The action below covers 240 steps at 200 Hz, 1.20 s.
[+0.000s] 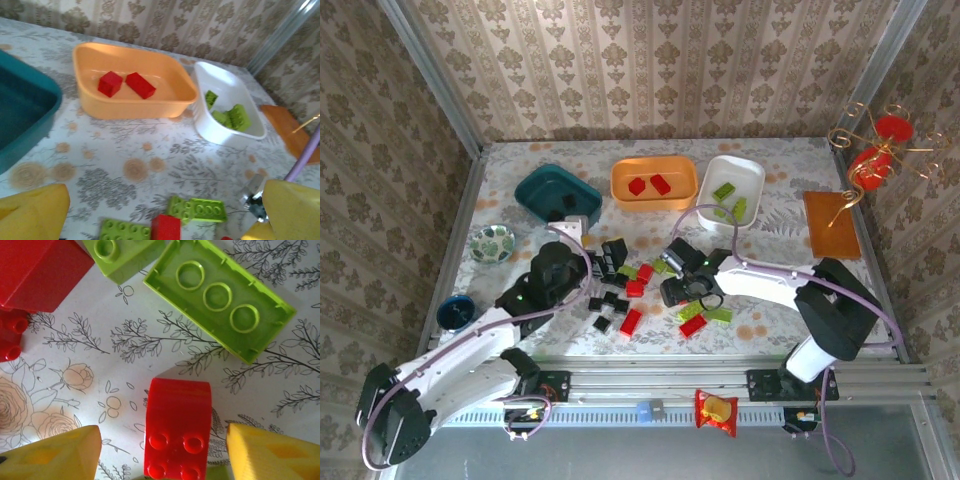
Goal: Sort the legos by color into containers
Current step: Pick up the lego from the bottom-center of the table, then place the lego in the container.
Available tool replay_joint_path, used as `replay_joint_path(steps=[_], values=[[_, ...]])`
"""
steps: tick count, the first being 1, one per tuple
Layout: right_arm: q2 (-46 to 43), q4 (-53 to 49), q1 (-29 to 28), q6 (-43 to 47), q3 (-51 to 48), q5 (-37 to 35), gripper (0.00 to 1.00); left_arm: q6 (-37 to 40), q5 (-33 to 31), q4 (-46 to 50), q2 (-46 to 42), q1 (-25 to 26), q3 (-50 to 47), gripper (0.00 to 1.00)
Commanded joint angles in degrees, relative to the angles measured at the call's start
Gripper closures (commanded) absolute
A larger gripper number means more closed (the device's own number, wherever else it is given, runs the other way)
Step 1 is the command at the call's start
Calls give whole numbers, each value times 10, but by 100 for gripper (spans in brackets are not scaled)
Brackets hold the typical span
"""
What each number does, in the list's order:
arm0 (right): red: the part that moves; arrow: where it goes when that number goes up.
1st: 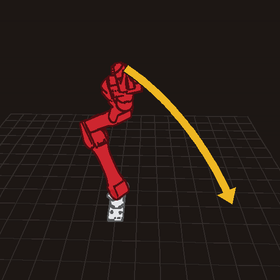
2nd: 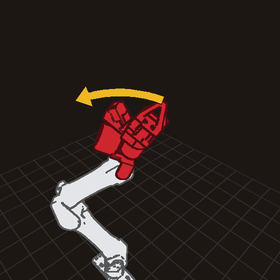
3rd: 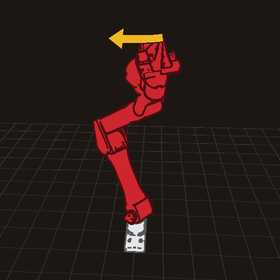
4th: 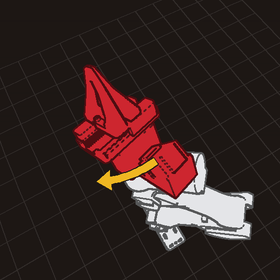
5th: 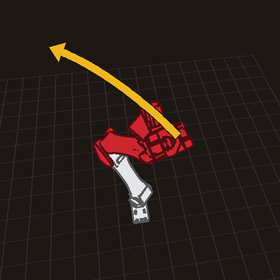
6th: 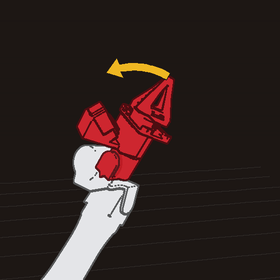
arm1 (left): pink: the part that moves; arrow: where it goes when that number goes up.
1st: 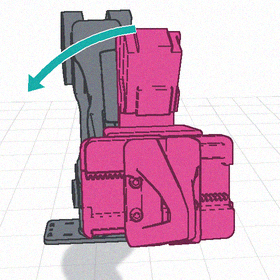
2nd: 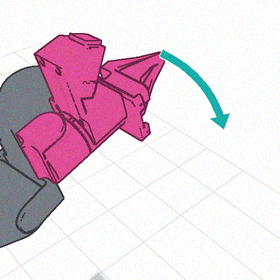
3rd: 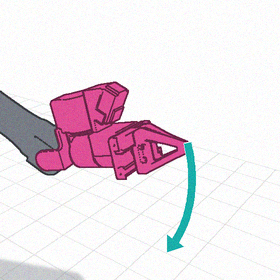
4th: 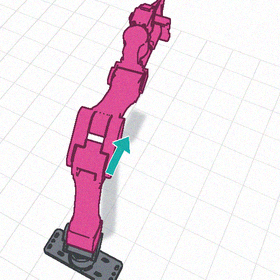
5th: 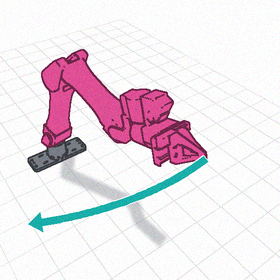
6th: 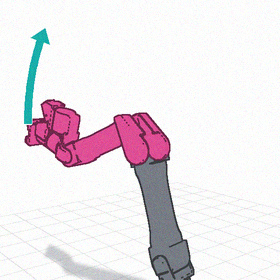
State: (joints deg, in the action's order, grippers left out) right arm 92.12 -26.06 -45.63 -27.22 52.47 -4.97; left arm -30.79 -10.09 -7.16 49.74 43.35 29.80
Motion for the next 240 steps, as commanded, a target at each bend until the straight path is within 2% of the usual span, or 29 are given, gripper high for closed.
replay_joint_path(steps=[1,23,69,86,110,142,165,183,240], values=[[15,-25,-3,-6,24,-40,37,25,-43,41,-10,2,4,0],[28,-35,-10,-2,31,-50,46,27,-45,45,-18,2,1,0],[61,-44,-24,-6,31,-53,51,43,-62,50,-50,2,-7,0],[65,-41,-26,-4,30,-51,59,46,-67,57,-53,2,-6,0],[44,-23,-26,5,29,-46,72,48,-72,68,-56,2,-5,0],[-11,-3,-22,41,58,-32,78,49,-80,93,-61,2,-6,0],[-32,15,7,66,118,-14,78,41,-79,103,-72,2,-15,0],[-7,22,40,77,188,-3,78,35,-76,109,-78,2,-19,0],[204,31,130,64,430,-2,78,16,-41,173,-75,3,-8,0]])
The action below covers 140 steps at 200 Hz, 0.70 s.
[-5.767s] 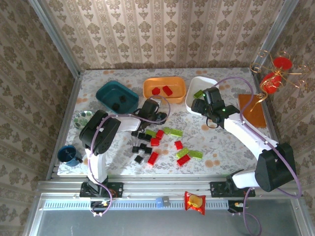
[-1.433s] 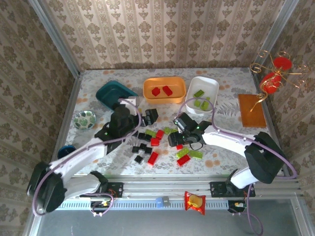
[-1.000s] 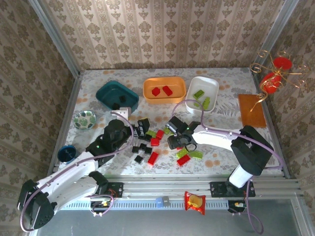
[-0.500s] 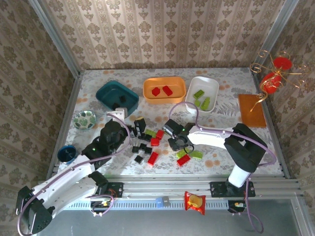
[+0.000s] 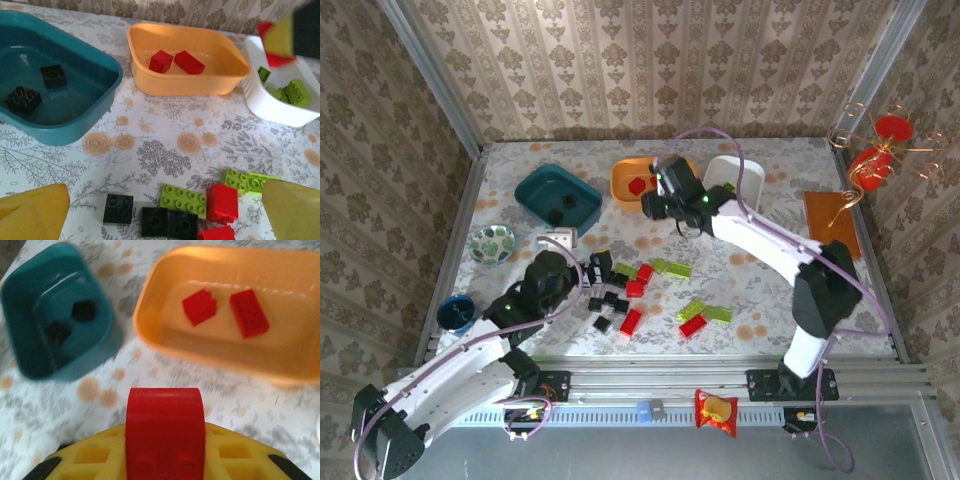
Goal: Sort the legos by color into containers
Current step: Place the lego in the container.
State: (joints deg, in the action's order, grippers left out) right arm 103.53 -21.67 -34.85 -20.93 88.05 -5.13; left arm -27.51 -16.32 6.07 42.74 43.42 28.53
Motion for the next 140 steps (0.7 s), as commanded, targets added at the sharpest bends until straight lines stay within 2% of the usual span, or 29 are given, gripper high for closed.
replay_joint_path(steps=[1,30,55,66,85,96,114,140], values=[[95,-13,23,0,79,-1,78,-17,22,41,-5,3,5,0],[198,-28,49,-38,210,-1,77,-24,41,91,4,5,14,0],[287,-75,63,-66,335,-10,72,-32,62,123,8,7,17,0],[324,-105,69,-78,386,-10,63,-34,66,136,8,9,17,0],[365,-136,76,-98,446,2,38,-35,82,151,7,11,18,0],[370,-137,77,-100,458,8,32,-36,91,157,8,13,19,0],[348,-130,75,-93,446,12,28,-33,101,165,12,16,23,0],[264,-84,66,-77,341,14,27,-32,112,175,31,21,30,1]])
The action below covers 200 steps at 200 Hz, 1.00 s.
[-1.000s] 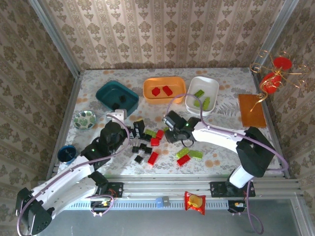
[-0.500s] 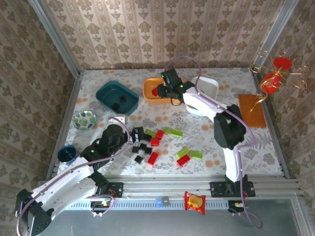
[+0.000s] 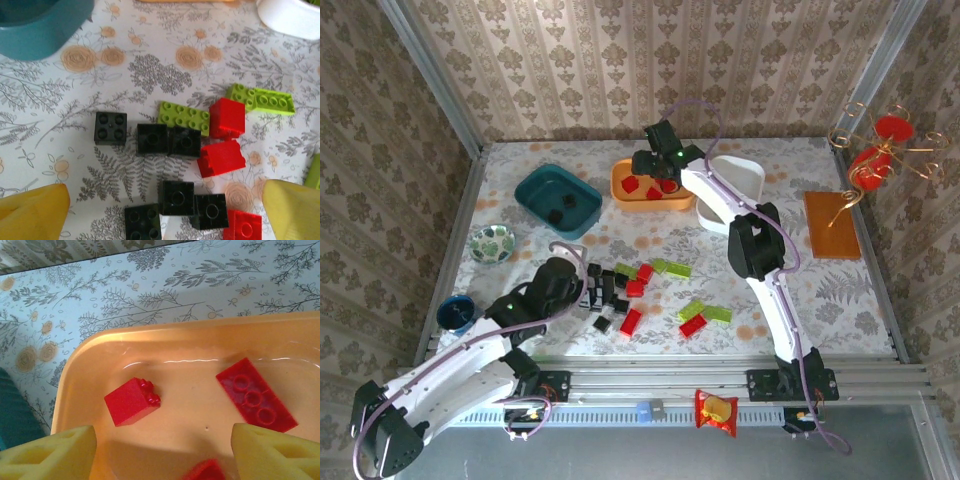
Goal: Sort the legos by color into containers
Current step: Place the lego in the container, then pick up the lego from the center of the table.
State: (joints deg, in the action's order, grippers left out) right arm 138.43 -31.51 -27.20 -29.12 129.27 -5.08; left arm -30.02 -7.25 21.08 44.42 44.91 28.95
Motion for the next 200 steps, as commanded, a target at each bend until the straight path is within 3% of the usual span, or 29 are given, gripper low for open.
replay_joint_path(steps=[1,36,72,106,139,176,200], values=[[-88,21,-11,6,-77,14,27,-6,21,26,15,6,26,1],[-223,110,-24,15,-266,29,26,-19,-18,37,66,-6,28,6],[-320,165,-40,14,-416,34,26,-4,27,-64,133,-77,27,6],[-380,182,-48,14,-498,32,26,21,27,-119,232,-112,65,6],[-426,186,-51,12,-571,30,26,19,50,-167,311,-157,74,12],[-474,190,-51,10,-643,19,26,34,54,-180,371,-159,96,12],[-494,189,-51,12,-663,10,26,30,60,-181,388,-158,92,20]])
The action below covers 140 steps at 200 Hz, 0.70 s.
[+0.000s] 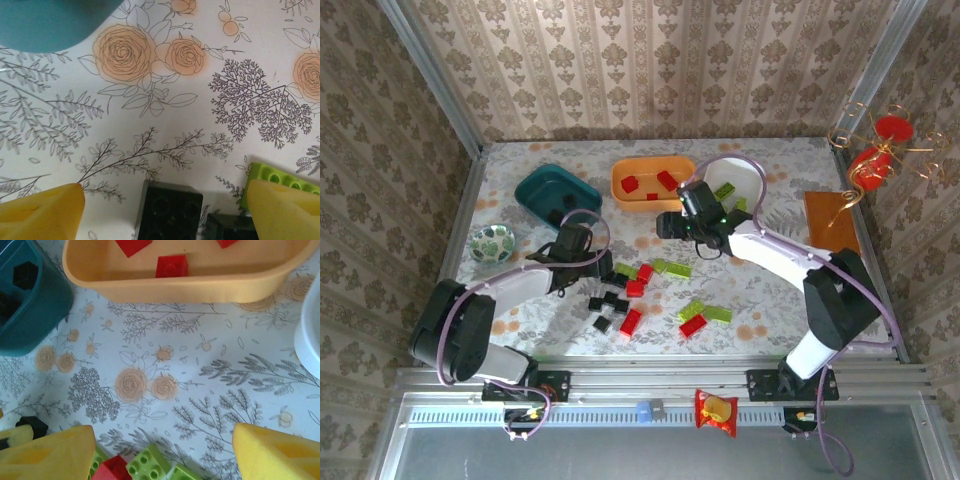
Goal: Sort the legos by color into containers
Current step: Pick up the lego from the center of the table.
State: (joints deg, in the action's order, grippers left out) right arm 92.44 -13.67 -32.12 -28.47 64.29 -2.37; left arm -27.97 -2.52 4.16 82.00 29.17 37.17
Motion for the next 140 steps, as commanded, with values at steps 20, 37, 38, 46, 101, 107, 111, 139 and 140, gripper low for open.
replay_joint_path(steps=[20,37,38,46,101,107,111,139,140], values=[[-45,13,-2,4,-21,-19,26,4,0,-5,15,0,-1,23],[-49,15,-2,2,-24,-19,26,1,-8,5,21,0,-5,27],[-49,15,-2,2,-24,-19,26,0,-9,5,21,0,-6,27],[-51,15,-2,1,-24,-18,26,-2,-11,8,20,0,-9,29],[-68,16,-2,-1,-31,-20,26,-7,-35,36,-11,-6,-40,43],[-68,15,-2,-1,-31,-21,26,-6,-34,35,-13,-7,-43,43],[-69,16,-2,-1,-32,-21,26,-6,-32,34,-14,-7,-45,42],[-65,14,-2,-1,-28,-22,25,-8,-19,19,-11,-6,-46,42],[-65,13,-2,-1,-28,-22,25,-8,-19,19,-11,-6,-46,42]])
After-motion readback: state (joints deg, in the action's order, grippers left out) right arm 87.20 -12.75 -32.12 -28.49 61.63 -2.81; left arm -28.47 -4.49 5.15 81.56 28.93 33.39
